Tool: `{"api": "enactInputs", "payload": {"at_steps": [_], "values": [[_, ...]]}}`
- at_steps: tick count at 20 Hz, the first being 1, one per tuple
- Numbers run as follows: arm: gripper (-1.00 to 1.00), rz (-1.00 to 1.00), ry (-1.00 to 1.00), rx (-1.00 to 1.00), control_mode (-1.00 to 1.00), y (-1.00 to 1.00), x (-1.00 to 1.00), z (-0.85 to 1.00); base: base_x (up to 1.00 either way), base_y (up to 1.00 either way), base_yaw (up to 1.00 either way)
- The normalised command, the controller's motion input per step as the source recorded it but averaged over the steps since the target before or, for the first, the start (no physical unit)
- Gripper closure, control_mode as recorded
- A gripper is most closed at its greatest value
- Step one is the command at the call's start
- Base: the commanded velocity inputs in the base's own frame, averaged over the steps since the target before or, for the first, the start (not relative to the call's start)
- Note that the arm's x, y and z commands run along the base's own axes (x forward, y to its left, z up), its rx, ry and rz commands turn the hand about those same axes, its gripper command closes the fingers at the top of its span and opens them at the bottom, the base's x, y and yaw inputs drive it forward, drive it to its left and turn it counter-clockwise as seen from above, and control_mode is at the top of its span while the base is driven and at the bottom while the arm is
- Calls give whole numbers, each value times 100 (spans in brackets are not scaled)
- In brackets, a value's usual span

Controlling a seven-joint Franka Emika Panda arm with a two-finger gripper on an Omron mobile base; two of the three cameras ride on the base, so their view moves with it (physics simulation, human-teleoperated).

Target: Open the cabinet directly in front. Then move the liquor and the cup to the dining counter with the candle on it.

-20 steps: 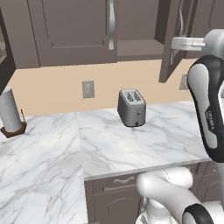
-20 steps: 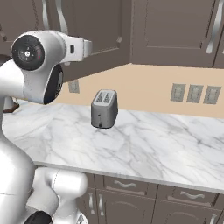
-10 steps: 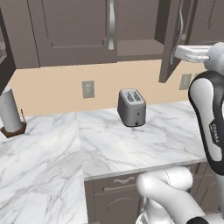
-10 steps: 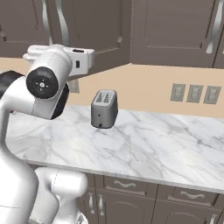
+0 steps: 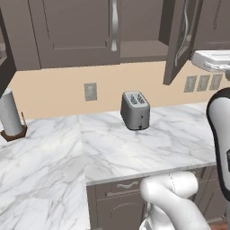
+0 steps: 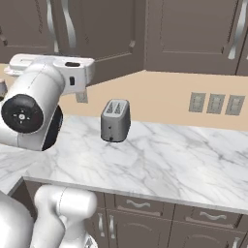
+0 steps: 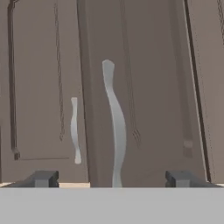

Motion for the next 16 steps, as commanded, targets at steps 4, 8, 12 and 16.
{"api": "enactInputs", "payload": {"at_steps": [4, 8, 12, 16], "values": [[-100, 0, -3, -11, -100, 26, -79, 35, 0, 0, 0], [-100, 0, 0, -34, -100, 59, -50, 16, 0, 0, 0], [-100, 0, 2, -51, -100, 70, -35, 0, 0, 0, 0], [-100, 0, 0, -53, -100, 66, -14, 0, 0, 0, 0]]}}
